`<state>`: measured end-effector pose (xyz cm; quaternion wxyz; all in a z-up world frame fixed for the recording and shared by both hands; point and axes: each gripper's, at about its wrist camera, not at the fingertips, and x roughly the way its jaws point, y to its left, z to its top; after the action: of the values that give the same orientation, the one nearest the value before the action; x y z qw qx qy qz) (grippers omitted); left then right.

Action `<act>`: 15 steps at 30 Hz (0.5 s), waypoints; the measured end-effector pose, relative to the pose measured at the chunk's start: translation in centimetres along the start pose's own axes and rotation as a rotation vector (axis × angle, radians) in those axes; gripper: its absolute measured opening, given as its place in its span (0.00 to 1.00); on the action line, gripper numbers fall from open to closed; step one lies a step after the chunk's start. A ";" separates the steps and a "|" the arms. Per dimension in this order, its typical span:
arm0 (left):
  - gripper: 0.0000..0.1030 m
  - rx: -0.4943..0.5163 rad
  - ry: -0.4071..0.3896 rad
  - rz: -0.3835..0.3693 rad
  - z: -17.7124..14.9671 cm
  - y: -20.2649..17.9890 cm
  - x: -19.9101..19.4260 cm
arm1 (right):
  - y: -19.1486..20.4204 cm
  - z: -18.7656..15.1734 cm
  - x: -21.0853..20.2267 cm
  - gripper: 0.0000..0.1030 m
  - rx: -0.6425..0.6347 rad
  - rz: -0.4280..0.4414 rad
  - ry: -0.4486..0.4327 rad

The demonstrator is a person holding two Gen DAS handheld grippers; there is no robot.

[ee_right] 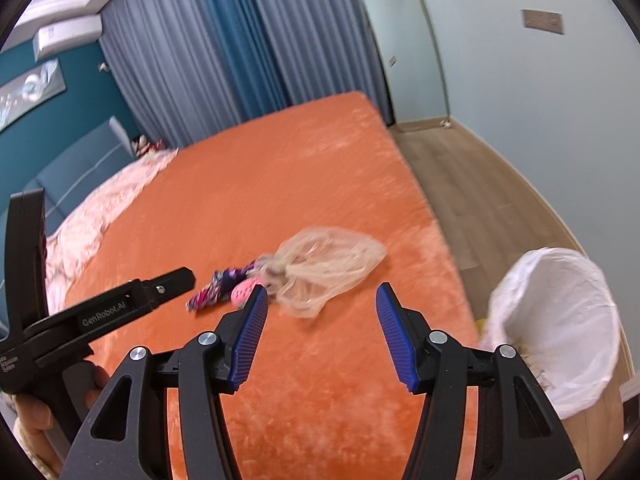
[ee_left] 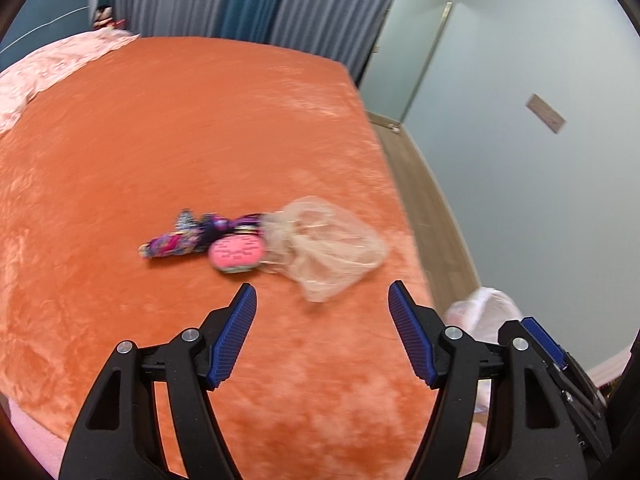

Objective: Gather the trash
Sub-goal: 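Move both tools back from the bin to the remaining items, then grasp the patterned scarf with the left tool while the right grasps the sheer beige mesh bag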

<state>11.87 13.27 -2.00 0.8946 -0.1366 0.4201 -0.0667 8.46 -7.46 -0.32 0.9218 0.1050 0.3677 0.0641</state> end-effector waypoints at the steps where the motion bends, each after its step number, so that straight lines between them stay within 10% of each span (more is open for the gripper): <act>1: 0.63 -0.002 0.002 0.014 0.0 0.8 0.2 | 0.4 -0.2 0.9 0.54 -0.008 0.004 0.014; 15: 0.63 -0.009 0.123 0.156 2.1 14.3 10.3 | 6.0 -2.4 17.0 0.54 -0.100 0.003 0.238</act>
<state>20.13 24.88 -12.57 0.8690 -0.1030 0.4839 -0.0031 18.85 2.04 -11.84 0.8757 0.0513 0.4705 0.0959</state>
